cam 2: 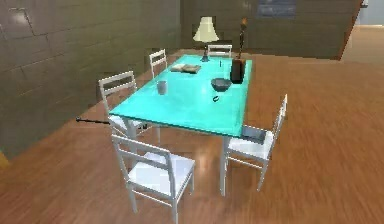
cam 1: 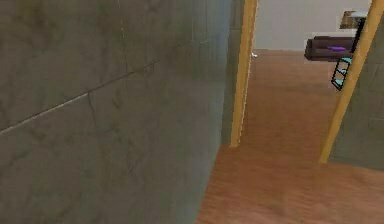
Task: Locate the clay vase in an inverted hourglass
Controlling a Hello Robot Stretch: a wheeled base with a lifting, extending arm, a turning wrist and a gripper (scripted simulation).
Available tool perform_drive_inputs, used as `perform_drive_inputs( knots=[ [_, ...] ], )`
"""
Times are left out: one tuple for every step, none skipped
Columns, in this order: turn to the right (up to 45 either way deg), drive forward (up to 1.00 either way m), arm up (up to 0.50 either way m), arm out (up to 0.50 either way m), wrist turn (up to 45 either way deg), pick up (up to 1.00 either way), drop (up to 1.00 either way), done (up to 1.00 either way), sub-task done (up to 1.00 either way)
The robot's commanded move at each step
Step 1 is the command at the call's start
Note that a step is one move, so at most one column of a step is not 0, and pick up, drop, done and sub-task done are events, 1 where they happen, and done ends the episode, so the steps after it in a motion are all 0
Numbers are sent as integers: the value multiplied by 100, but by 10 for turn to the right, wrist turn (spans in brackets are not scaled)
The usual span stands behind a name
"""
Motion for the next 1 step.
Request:
perform_drive_inputs(
  knots=[
    [300, 0, 0, 0, 0, 0, 0, 0, 0]
  ],
)
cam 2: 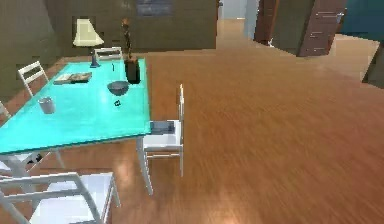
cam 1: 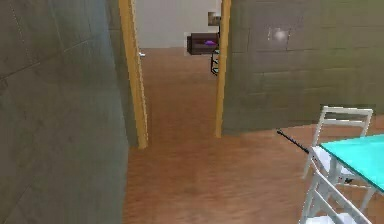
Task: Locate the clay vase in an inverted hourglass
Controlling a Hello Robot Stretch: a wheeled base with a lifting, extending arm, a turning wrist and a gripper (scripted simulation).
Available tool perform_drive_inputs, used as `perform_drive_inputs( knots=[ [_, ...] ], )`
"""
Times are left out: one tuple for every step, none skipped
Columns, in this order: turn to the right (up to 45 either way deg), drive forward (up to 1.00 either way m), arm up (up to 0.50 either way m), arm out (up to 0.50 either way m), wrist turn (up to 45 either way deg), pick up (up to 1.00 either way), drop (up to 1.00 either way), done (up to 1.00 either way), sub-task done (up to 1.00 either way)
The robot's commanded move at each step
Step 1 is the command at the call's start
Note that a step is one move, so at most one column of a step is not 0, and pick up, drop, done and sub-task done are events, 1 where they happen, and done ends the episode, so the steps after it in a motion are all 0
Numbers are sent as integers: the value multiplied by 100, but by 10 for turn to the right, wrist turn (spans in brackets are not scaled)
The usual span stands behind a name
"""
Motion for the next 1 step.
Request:
perform_drive_inputs(
  knots=[
    [0, 100, 0, 0, 0, 0, 0, 0, 0]
  ],
)
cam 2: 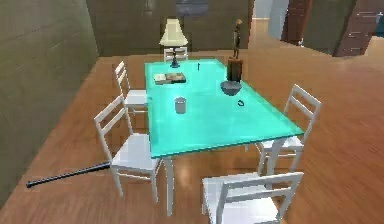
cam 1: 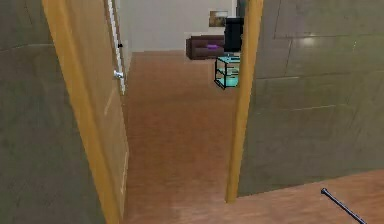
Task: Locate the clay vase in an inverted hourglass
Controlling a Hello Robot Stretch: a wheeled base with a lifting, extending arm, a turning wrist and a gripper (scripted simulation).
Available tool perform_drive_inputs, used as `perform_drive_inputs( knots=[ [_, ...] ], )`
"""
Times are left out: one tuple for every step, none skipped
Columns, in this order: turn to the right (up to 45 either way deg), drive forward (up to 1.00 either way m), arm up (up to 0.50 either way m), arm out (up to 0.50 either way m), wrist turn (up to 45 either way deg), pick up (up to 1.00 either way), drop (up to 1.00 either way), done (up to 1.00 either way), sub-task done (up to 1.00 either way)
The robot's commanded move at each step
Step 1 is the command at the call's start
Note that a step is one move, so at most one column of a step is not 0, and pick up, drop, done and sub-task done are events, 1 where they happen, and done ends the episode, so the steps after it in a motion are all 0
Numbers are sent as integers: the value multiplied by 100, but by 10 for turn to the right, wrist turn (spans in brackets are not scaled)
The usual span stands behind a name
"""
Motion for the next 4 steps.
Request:
perform_drive_inputs(
  knots=[
    [0, 100, 0, 0, 0, 0, 0, 0, 0],
    [0, 75, 0, 0, 0, 0, 0, 0, 0],
    [450, 0, 0, 0, 0, 0, 0, 0, 0],
    [120, 0, 0, 0, 0, 0, 0, 0, 0]
  ],
)
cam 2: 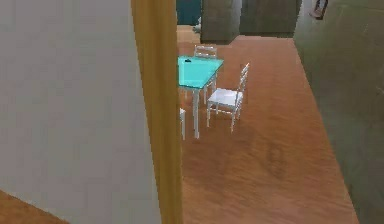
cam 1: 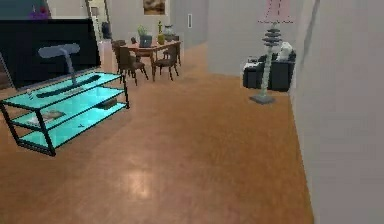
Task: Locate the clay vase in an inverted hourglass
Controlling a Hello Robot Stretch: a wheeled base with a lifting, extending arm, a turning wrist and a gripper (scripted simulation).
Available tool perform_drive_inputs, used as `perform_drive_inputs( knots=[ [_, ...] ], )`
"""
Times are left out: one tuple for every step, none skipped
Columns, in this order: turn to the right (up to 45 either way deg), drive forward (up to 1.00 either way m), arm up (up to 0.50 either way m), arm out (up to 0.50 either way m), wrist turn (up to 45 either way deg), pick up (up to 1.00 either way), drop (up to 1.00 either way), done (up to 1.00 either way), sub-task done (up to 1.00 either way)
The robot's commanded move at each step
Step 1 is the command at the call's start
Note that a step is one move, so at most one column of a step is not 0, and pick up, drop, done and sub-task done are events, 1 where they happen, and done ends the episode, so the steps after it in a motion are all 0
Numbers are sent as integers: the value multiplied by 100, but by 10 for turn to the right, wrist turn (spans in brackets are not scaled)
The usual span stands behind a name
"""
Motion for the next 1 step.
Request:
perform_drive_inputs(
  knots=[
    [0, 100, 0, 0, 0, 0, 0, 0, 0]
  ],
)
